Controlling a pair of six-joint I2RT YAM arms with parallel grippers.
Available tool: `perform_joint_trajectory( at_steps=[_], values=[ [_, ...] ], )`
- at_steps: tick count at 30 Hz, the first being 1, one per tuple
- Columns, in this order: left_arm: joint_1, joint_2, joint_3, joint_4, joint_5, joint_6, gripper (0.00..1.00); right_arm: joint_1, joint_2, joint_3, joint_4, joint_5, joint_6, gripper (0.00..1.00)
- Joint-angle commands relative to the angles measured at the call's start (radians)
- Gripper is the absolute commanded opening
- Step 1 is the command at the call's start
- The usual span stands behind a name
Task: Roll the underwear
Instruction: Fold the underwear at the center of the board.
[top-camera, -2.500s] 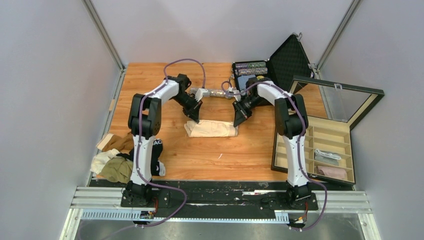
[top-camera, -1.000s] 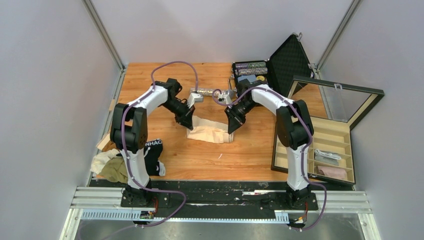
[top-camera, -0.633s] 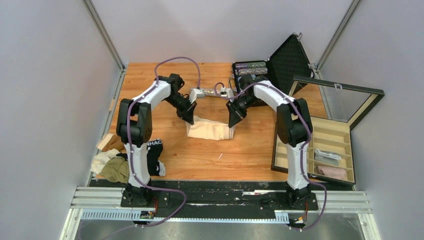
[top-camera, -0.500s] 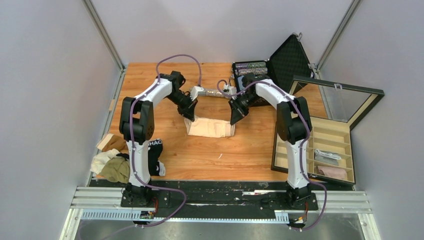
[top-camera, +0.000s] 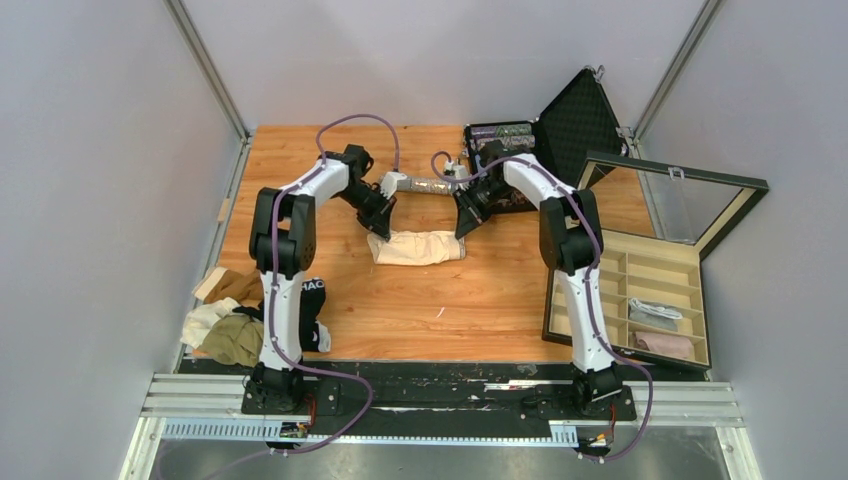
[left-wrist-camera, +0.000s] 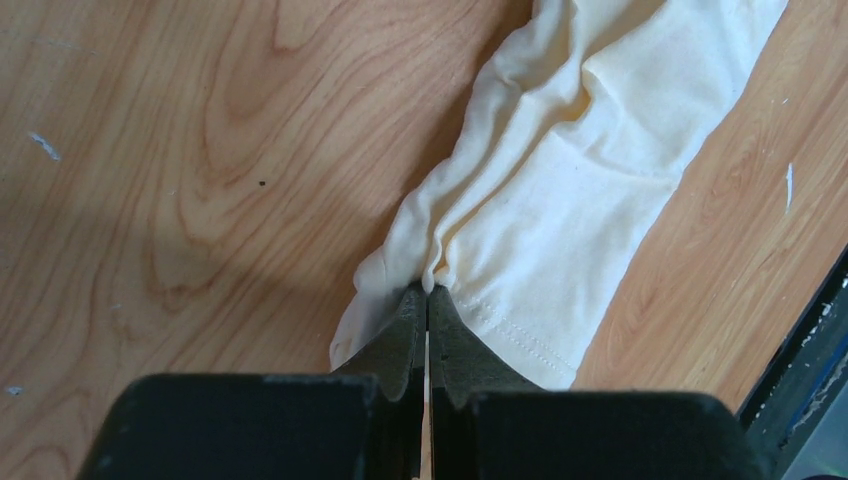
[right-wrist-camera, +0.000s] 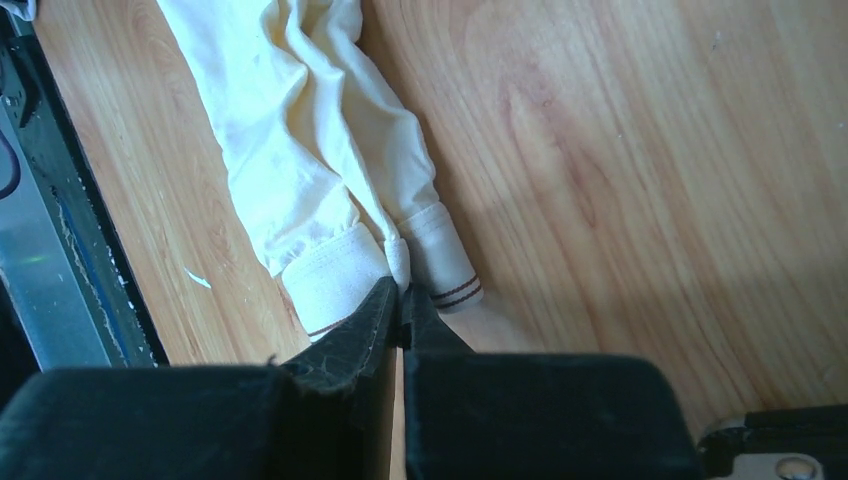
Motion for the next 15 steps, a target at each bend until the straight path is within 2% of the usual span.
perform_joint_trajectory(
  at_steps=[1,3,7,13,15],
  values=[
    [0.003,-0.022,-0.066,0.077,-0.053,-0.024,0.0,0.021,-0.045,0.018,0.024,0.004,0.014,0.0],
    [0.003,-0.032,-0.084,0.088,-0.055,-0.035,0.01,0.028,-0.061,0.007,0.029,0.022,0.026,0.0],
    [0.005,-0.086,-0.12,0.11,-0.079,-0.051,0.11,0.034,-0.086,-0.024,0.037,0.052,0.032,0.0],
    [0.039,-0.253,-0.203,0.202,-0.068,-0.098,0.39,0.034,-0.113,-0.048,0.037,0.079,0.03,0.0],
    [0.042,-0.307,-0.226,0.242,-0.055,-0.111,0.41,0.034,-0.123,-0.051,0.039,0.081,0.031,0.0]
  ],
)
